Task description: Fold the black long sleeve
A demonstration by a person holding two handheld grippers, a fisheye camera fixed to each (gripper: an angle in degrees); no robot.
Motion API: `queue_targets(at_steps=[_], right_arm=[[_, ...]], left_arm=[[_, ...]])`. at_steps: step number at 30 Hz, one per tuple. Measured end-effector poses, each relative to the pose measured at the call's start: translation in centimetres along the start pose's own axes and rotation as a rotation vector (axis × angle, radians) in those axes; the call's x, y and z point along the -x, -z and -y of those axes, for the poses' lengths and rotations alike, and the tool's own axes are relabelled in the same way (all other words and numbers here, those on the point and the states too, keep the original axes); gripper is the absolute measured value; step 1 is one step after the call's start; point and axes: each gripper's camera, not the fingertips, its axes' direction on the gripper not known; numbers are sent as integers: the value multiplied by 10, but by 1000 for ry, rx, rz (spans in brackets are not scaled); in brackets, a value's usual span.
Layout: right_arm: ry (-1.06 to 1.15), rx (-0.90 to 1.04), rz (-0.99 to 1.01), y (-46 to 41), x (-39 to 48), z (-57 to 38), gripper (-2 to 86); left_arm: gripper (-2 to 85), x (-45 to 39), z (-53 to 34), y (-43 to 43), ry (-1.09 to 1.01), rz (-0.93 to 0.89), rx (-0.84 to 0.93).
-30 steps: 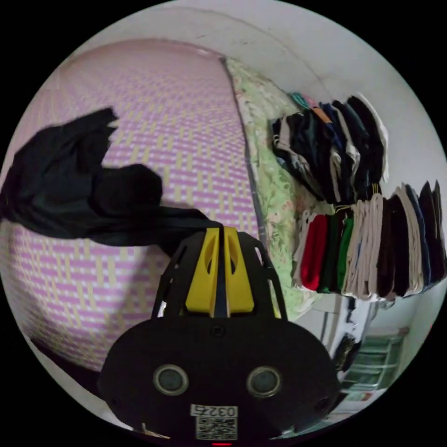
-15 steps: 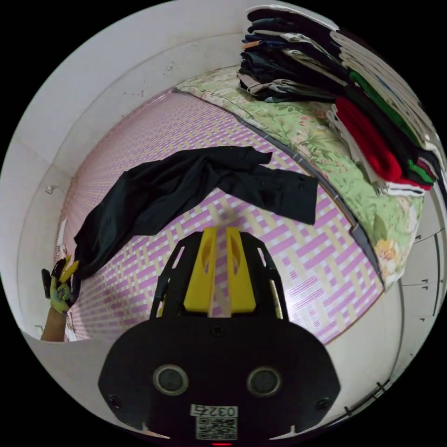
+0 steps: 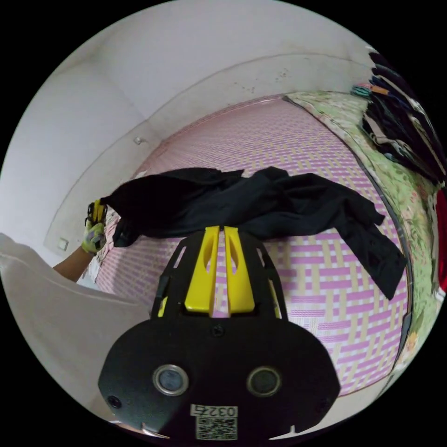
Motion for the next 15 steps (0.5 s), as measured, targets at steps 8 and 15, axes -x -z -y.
queue_targets(at_steps=[8, 15], right_arm=[[31, 35, 99, 0, -8, -1, 65], [-79, 196, 181, -39, -21, 26, 89]], left_arm=[[0, -8, -238, 326, 873, 726, -417], [72, -23, -275, 264, 675, 599, -395]])
